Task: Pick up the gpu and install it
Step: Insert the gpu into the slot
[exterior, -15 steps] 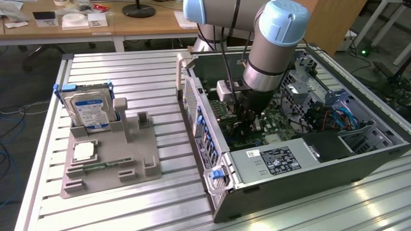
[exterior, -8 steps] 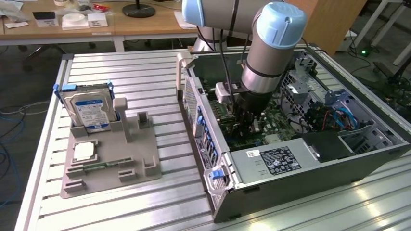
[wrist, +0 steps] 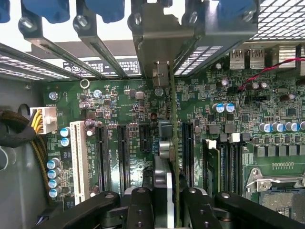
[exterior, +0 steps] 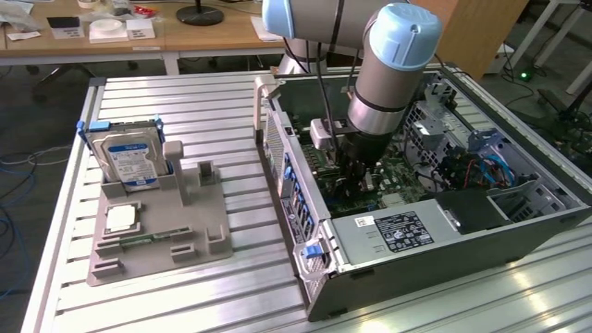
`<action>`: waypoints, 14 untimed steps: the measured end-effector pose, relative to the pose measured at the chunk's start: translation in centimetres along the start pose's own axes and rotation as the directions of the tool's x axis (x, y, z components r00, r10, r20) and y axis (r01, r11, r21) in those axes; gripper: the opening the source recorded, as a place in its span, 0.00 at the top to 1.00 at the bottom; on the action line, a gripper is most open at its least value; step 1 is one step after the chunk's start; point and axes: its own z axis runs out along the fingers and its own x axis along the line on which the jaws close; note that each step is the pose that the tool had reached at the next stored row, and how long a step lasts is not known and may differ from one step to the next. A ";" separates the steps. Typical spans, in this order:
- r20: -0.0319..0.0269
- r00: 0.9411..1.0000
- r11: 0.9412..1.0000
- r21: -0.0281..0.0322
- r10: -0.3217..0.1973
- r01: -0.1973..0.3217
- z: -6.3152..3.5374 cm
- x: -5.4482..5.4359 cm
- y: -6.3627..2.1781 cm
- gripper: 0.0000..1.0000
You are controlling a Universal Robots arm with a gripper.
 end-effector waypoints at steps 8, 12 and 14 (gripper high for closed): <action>-0.001 1.000 1.000 0.003 -0.001 0.001 -2.75 -0.1 0.00 0.65; -0.001 1.000 1.000 0.003 -0.001 0.001 -4.55 -0.1 0.03 0.65; -0.001 1.000 1.000 0.003 -0.001 0.001 -5.48 -0.1 0.04 0.65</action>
